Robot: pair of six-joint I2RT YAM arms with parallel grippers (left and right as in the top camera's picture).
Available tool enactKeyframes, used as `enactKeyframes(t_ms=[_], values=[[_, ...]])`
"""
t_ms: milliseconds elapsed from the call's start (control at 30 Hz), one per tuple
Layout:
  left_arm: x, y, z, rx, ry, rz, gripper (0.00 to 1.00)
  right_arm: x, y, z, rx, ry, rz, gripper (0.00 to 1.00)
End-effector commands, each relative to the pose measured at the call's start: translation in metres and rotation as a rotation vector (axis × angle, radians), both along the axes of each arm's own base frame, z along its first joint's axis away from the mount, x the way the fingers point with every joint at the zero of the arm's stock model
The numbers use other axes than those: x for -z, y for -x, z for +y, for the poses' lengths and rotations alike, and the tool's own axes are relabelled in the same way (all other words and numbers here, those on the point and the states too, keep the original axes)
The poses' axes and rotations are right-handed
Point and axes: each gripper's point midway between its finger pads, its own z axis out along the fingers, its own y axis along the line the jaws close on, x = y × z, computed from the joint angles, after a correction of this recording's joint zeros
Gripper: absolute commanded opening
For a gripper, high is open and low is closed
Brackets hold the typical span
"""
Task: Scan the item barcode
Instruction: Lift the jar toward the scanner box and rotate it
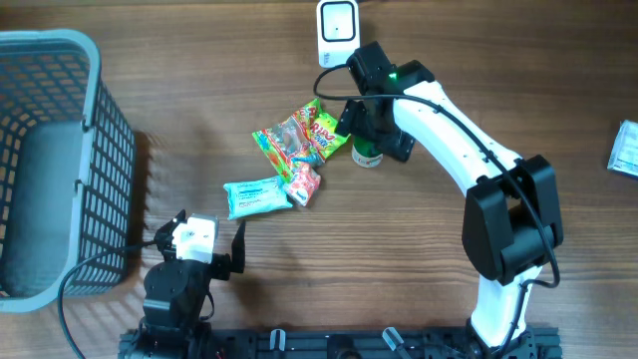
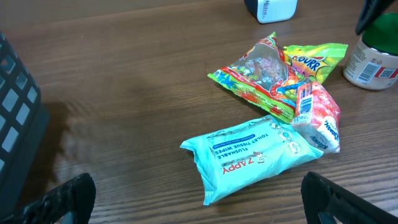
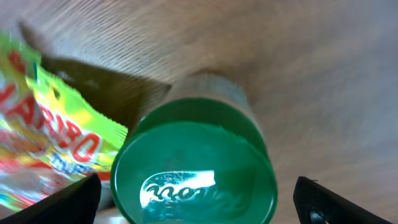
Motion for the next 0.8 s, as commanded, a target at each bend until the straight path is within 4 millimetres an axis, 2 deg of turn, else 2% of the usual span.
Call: enactKeyframes(t_ms=[0,167,267,400,500,567,633,700,767], values=[[-0.001,0.000,-0.001,0.011,-0.001,-0.004,1.00,-0.002,0.007,0.008,0.407,-0.090,0.068,1.00],[-0.001,0.000,-0.001,0.011,-0.001,-0.004,1.00,0.001,0.005,0.004,0.625,-0.084,0.071,1.00],[-0.001,0.000,-0.001,0.011,-0.001,-0.004,1.00,0.010,0.003,0.005,0.634,-0.081,0.083,1.00],[-0.001,0.000,-0.001,0.011,-0.001,-0.004,1.00,0.037,0.006,0.010,0.598,-0.070,0.143,0.98],[-0.001,0.000,-0.001,0.011,-0.001,-0.004,1.00,0.049,0.009,0.009,0.580,-0.047,0.166,0.87],[-0.001,0.000,-0.001,0.011,-0.001,-0.004,1.00,0.054,0.012,0.008,0.562,-0.035,0.181,0.71],[-0.001,0.000,-0.001,0.011,-0.001,-0.004,1.00,0.054,0.013,0.007,0.551,-0.029,0.182,0.66],[-0.001,0.000,-0.001,0.011,-0.001,-0.004,1.00,0.054,0.012,0.009,0.497,-0.037,0.181,0.57],[-0.001,0.000,-0.001,0.011,-0.001,-0.004,1.00,0.053,0.011,0.013,0.430,-0.056,0.180,0.54]])
